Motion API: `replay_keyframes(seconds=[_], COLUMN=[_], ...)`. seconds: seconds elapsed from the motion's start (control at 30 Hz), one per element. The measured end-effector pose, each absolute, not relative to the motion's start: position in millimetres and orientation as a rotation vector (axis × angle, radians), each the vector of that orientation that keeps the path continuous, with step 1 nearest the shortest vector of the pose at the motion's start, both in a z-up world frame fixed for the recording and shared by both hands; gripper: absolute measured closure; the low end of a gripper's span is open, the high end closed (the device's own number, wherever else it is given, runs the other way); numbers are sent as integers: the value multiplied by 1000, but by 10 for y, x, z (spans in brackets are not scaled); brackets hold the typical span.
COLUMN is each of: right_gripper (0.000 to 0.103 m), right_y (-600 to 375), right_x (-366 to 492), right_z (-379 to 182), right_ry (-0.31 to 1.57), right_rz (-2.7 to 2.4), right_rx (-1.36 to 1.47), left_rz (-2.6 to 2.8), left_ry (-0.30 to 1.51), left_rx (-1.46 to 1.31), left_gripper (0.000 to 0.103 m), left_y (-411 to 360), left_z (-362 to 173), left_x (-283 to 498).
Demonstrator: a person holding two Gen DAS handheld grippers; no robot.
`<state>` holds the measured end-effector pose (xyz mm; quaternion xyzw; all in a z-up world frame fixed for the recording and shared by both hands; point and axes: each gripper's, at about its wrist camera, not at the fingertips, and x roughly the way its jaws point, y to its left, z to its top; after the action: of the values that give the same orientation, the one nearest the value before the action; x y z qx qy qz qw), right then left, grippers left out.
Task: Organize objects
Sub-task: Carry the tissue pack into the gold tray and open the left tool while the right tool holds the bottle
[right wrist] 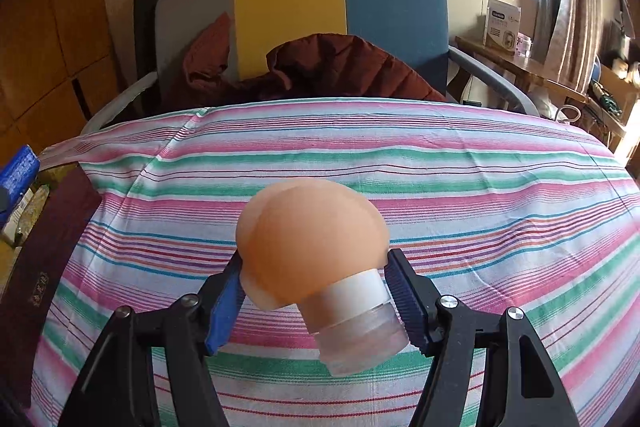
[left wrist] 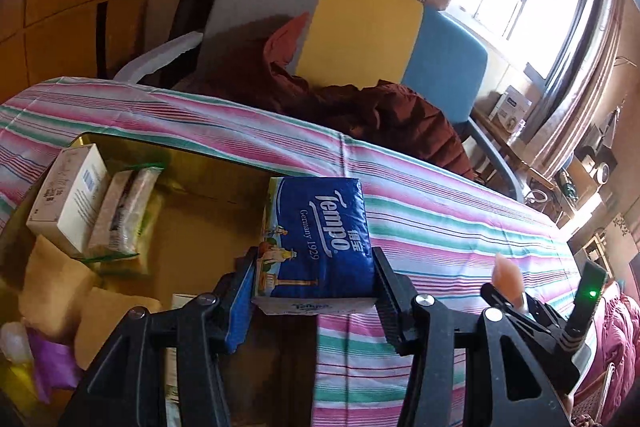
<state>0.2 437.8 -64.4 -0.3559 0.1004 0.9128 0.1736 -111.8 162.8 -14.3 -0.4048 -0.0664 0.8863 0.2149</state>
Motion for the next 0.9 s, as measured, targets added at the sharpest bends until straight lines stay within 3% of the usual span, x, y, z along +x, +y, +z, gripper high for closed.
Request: replay_keyframes(seconds=[0.43,0.6,0.9], right_gripper=[35,34,34], right_y=[4085,3925,3634], right_x=[136,159,157], right_z=[-594,-604,-585], right_ry=[309,323,357], right_rz=[2618,2638,2678], right_rx=[-1037,-1063,-1114], left_rz=[2486,2471,2501], left_ry=[-243,-265,-323], left_rx=[-1397,-1484,-1298], left_gripper=[49,39,39], left_y=[1076,969,800], left_z=[-499,-571,-378], left_x=[-1760,-1862,-1344])
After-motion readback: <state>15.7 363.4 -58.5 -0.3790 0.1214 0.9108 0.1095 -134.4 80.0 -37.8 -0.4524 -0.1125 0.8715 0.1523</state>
